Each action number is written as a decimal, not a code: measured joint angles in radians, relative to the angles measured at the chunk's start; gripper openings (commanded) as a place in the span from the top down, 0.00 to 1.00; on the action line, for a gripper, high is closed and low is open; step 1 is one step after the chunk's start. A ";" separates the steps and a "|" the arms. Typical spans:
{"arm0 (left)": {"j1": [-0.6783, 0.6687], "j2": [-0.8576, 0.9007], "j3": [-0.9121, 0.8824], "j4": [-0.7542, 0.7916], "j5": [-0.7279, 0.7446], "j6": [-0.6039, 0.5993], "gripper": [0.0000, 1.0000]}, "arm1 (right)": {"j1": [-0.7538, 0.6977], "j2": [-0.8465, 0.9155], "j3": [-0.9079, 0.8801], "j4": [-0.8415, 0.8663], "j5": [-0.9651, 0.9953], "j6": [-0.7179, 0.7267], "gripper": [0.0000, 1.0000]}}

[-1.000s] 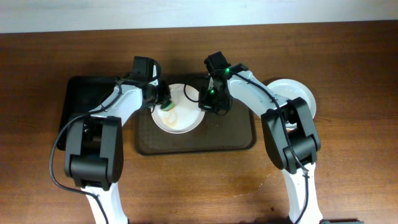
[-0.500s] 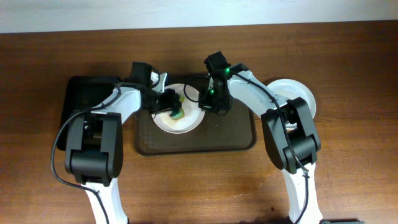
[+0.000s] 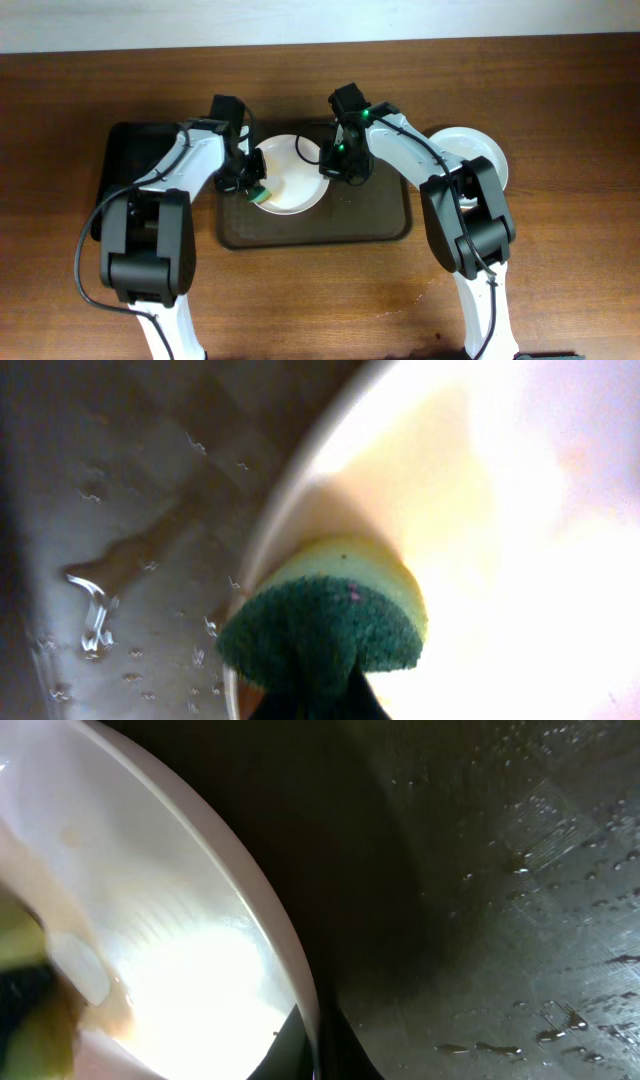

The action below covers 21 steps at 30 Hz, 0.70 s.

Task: Clean dirty plates on tray and stack at the side
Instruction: 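Scrub the pinkish plate with the sponge in the left gripper, then lift the pinkish plate with the right gripper and stack it on the right plates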

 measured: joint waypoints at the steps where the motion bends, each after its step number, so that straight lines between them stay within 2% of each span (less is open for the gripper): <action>1: 0.009 0.022 0.026 -0.057 0.082 0.049 0.99 | 0.000 0.000 0.000 -0.003 -0.001 0.000 0.96; 3: 0.014 0.063 0.079 -0.140 0.212 0.128 0.99 | 0.000 0.000 0.000 -0.004 -0.004 -0.009 0.96; 5: 0.020 0.118 0.159 -0.225 0.277 0.180 0.99 | 0.000 0.000 0.000 -0.005 -0.004 -0.013 0.96; 8: 0.055 0.191 0.345 -0.345 0.288 0.241 0.99 | -0.001 0.000 0.000 -0.008 -0.007 -0.019 0.96; 11: 0.117 0.196 0.532 -0.387 0.311 0.263 0.99 | -0.004 0.000 0.000 -0.009 -0.014 -0.051 0.96; 15: 0.187 0.196 0.610 -0.395 0.344 0.259 0.99 | -0.013 -0.019 -0.014 -0.039 0.000 -0.101 0.96; 17: 0.202 0.196 0.610 -0.401 0.342 0.259 0.99 | -0.015 -0.084 -0.028 -0.077 0.087 -0.116 0.96; 18: 0.200 0.196 0.610 -0.402 0.335 0.259 0.99 | -0.009 -0.176 -0.030 -0.145 0.233 -0.123 0.96; 19: 0.196 0.196 0.610 -0.403 0.323 0.259 0.99 | -0.007 -0.203 -0.030 -0.154 0.263 -0.124 0.96; 21: 0.189 0.196 0.610 -0.403 0.309 0.259 0.99 | 0.023 -0.323 -0.030 -0.212 0.465 -0.131 0.96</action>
